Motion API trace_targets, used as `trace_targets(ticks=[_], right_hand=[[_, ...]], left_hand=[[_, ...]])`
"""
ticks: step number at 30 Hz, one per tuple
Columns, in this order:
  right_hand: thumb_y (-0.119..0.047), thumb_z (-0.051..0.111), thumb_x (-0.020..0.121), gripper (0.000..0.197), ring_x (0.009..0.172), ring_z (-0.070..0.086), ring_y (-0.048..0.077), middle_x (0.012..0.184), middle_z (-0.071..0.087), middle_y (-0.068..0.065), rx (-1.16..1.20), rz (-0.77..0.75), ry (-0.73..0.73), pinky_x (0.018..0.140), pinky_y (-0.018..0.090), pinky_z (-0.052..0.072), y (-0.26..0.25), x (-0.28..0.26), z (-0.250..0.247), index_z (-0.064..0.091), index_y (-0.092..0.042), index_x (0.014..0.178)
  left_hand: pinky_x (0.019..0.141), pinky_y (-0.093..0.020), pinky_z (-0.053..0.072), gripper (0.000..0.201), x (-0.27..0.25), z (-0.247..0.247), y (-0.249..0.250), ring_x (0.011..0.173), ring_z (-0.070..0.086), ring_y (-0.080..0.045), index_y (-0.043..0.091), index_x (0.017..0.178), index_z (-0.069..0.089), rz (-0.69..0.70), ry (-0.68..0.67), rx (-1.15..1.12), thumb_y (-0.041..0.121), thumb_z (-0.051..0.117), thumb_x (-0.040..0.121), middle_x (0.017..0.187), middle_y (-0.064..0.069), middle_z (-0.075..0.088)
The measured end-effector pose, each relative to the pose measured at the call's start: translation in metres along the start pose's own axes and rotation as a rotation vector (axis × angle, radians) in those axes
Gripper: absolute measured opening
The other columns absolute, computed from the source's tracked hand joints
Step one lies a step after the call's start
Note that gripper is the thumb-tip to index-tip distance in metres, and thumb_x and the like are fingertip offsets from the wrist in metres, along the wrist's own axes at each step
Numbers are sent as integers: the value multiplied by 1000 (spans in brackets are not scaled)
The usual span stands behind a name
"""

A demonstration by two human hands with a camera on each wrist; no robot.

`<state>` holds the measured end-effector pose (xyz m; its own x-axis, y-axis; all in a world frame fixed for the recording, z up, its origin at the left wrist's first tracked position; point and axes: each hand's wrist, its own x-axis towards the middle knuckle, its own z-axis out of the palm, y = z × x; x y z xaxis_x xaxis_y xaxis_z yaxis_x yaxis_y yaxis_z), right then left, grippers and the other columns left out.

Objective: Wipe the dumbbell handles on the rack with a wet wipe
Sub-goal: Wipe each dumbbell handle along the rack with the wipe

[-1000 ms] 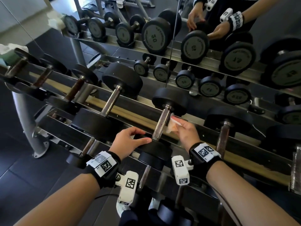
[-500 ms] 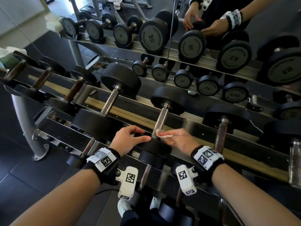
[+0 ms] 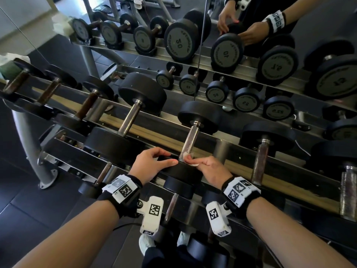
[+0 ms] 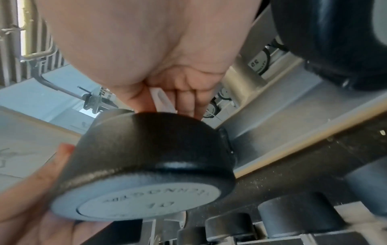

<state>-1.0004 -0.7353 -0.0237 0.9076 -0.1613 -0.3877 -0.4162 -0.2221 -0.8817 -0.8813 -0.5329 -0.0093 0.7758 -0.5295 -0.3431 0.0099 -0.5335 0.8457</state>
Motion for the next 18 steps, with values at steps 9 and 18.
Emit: trace_targets(ticks=[9,18], right_hand=[[-9,40,100,48,112,60,2,129,64,-9,-147,-243,340,99,17,48,-20,28,-39,56,-34,138],[-23,38,105,47,138,42,8,151,45,-8,-404,-175,-34,118,22,25,-4,26,-21,39,-53,142]], left_hand=[[78,-21,52,42,-3,1,-1,91,66,-2,39,97,70,-16,28,12,59,81,61,100,12,70],[88,-33,58,37,-6,3,3,92,67,-4,36,99,70,-21,31,-11,51,82,67,100,11,71]])
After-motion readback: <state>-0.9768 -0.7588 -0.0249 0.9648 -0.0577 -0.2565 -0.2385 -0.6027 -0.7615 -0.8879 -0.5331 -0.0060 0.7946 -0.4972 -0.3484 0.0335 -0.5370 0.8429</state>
